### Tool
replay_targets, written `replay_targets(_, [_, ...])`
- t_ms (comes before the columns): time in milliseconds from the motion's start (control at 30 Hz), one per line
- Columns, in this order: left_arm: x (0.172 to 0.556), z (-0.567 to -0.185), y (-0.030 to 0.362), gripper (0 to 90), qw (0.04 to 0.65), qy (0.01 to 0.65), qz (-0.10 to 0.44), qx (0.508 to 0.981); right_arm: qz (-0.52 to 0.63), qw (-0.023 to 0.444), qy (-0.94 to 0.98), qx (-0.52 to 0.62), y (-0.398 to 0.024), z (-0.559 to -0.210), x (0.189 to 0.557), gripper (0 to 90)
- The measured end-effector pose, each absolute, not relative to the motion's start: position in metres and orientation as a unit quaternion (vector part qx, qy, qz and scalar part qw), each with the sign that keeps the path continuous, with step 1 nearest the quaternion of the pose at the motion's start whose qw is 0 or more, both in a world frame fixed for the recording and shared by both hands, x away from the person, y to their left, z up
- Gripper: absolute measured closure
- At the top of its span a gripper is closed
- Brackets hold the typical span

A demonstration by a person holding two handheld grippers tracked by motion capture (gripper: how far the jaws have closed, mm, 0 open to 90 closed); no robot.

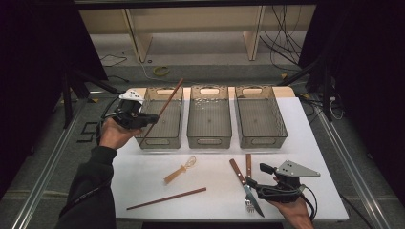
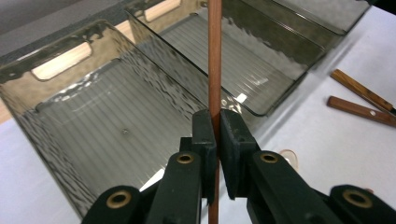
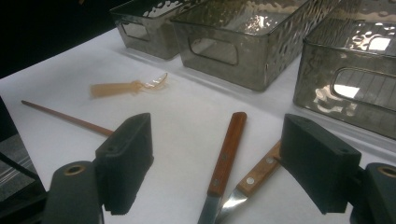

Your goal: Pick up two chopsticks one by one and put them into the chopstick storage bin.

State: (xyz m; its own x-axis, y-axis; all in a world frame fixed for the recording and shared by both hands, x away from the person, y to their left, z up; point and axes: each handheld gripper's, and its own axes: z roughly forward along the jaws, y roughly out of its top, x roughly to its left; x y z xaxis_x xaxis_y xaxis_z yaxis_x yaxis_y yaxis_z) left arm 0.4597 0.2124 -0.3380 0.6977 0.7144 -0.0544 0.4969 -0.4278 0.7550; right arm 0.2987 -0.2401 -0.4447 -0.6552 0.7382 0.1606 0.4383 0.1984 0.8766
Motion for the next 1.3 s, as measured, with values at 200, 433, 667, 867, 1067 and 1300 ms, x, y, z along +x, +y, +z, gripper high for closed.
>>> replay_targets(200, [0.475,-0.334,0.215,84.5,0.386,0.376,0.153,0.828,0.501,0.15,0.759,0.388,-0.24,-0.445,0.299,26.6])
replay_targets(433, [0.495,-0.343,0.217,84.6,0.379,0.395,0.165,0.82,0.5,0.149,0.76,0.386,-0.24,-0.445,0.299,26.6])
replay_targets(667, [0.511,-0.354,0.218,84.5,0.37,0.412,0.167,0.815,0.5,0.148,0.761,0.386,-0.24,-0.445,0.299,26.6])
replay_targets(867, [0.519,-0.367,0.224,84.5,0.36,0.43,0.17,0.81,0.499,0.146,0.762,0.385,-0.239,-0.446,0.299,26.6])
replay_targets(1067, [0.521,-0.377,0.229,84.5,0.356,0.439,0.171,0.807,0.5,0.145,0.761,0.386,-0.239,-0.446,0.299,26.6])
replay_targets(1300, [0.523,-0.387,0.228,84.5,0.348,0.442,0.166,0.81,0.499,0.145,0.762,0.386,-0.239,-0.446,0.299,26.6])
